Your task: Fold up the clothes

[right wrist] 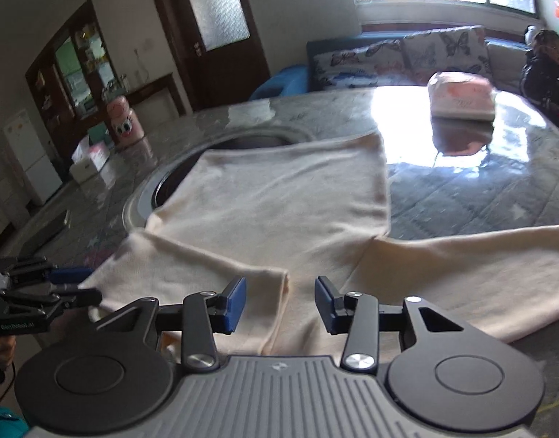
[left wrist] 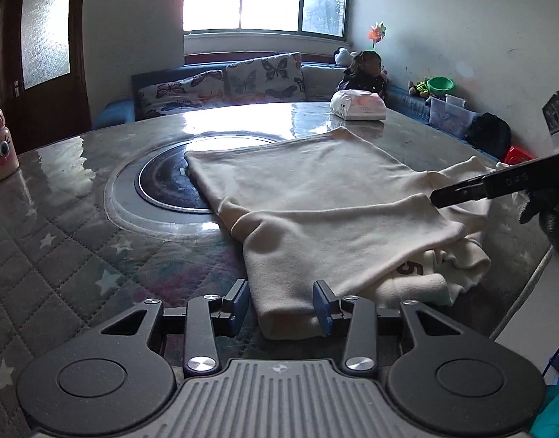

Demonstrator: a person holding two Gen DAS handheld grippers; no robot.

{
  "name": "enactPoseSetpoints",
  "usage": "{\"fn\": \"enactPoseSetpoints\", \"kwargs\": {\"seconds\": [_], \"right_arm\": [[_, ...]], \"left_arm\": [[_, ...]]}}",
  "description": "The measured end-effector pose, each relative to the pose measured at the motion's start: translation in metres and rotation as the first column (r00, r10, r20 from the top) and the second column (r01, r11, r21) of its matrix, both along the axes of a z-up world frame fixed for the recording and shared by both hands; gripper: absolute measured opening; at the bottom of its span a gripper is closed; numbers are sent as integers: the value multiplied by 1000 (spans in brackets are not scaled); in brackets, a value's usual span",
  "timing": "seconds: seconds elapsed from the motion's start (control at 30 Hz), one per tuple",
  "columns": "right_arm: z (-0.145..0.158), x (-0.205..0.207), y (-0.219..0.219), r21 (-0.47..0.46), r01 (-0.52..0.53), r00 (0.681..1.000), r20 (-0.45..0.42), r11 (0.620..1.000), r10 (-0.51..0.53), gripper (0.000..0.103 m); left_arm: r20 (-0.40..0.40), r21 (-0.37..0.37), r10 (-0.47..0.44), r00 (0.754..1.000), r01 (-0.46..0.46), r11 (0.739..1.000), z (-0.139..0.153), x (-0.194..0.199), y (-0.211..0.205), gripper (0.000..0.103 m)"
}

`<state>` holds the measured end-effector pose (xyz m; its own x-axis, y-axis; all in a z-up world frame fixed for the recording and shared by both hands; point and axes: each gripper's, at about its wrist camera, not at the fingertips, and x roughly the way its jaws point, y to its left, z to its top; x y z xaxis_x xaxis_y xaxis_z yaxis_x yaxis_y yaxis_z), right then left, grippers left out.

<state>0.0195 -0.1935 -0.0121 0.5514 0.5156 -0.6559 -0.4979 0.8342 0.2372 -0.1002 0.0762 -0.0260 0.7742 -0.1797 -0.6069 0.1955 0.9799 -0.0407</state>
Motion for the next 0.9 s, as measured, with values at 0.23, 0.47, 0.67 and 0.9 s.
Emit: {"fn": "enactPoseSetpoints", "kwargs": {"seconds": [0.23, 0.47, 0.67, 0.9], "right_arm": [[-7, 3, 14, -47, -21, 1000, 8, 999, 21, 15], [19, 1, 31, -118, -50, 986, 153, 992, 68, 3], [19, 4, 35, -150, -42, 985, 161, 988, 67, 3], [13, 7, 32, -171, -28, 988, 146, 985, 53, 9]], "left_arm": [[4, 13, 4, 1000, -4, 1000, -3, -2, 1, 38], [34, 67, 4, 999, -6, 998, -1, -7, -6, 10], [25, 60, -6, 1000, 5, 998, 1, -14, -4, 7], [-11, 61, -27, 1000, 27, 998, 5, -16, 6, 11]]}}
